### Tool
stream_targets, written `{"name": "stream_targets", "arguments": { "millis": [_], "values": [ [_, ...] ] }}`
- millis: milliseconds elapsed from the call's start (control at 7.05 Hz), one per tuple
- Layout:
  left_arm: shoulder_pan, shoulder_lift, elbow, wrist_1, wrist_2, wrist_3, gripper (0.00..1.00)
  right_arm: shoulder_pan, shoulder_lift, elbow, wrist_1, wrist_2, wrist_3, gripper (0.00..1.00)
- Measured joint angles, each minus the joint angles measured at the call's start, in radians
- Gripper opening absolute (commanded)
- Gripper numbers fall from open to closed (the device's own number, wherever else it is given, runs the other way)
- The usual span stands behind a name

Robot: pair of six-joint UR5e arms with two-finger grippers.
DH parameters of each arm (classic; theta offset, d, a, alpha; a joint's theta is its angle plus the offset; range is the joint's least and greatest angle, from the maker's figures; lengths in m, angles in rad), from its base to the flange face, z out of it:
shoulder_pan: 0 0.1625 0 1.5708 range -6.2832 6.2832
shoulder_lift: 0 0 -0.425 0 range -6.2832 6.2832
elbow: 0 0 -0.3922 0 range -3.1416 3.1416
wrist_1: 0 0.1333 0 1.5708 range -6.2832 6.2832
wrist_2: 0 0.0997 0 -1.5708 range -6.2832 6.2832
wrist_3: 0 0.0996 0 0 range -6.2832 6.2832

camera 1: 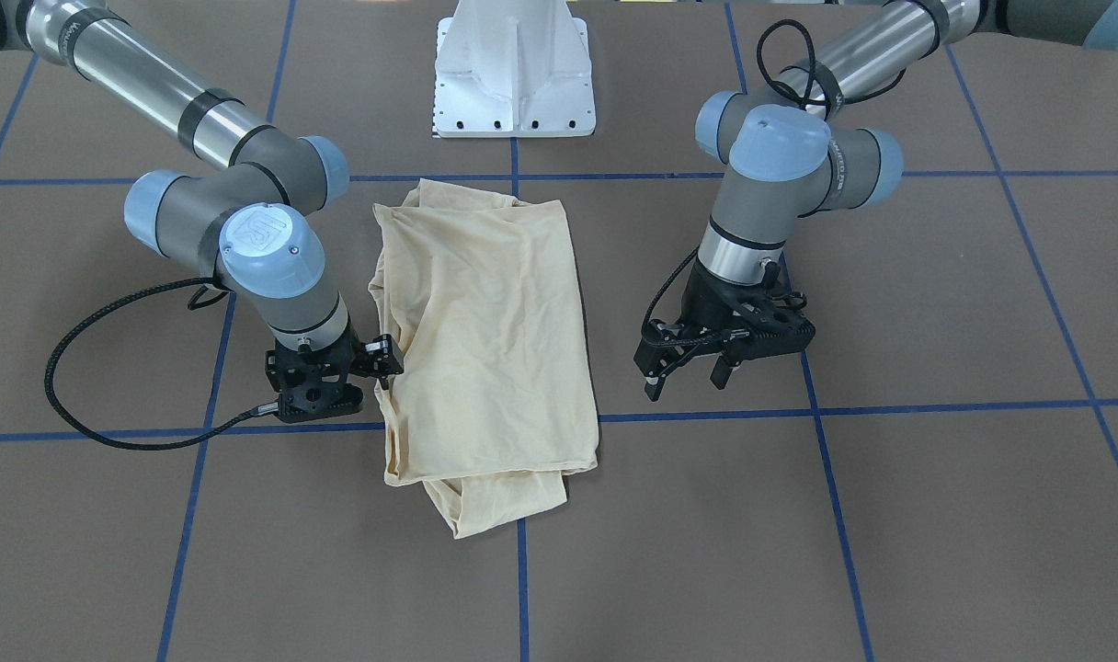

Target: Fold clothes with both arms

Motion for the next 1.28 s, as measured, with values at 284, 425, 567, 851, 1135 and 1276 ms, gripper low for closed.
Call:
{"name": "stream_targets", "arguments": {
  "millis": [284, 425, 567, 851, 1135, 1276],
  "values": [
    [-0.002, 0.006, 0.003, -0.027, -0.002, 0.000, 1.00, 0.011, 0.002, 0.018, 0.002, 0.004, 0.003, 1.00],
    [-0.004, 0.012, 0.003, -0.059, -0.005, 0.000, 1.00, 0.015, -0.008, 0.052, 0.002, 0.008, 0.010, 1.00],
    [-0.004, 0.017, -0.001, -0.077, -0.007, 0.000, 1.00, 0.017, -0.033, 0.103, 0.000, 0.019, 0.022, 1.00],
    [-0.003, 0.020, -0.006, -0.087, -0.011, 0.000, 1.00, 0.014, -0.067, 0.160, 0.002, 0.046, 0.046, 1.00],
    [-0.002, 0.022, -0.006, -0.087, -0.024, 0.001, 1.00, 0.009, -0.006, 0.083, 0.010, 0.043, 0.048, 1.00],
    [-0.002, 0.021, -0.008, -0.086, -0.026, 0.002, 1.00, 0.009, 0.040, 0.022, 0.012, 0.028, 0.042, 1.00]
  ]
}}
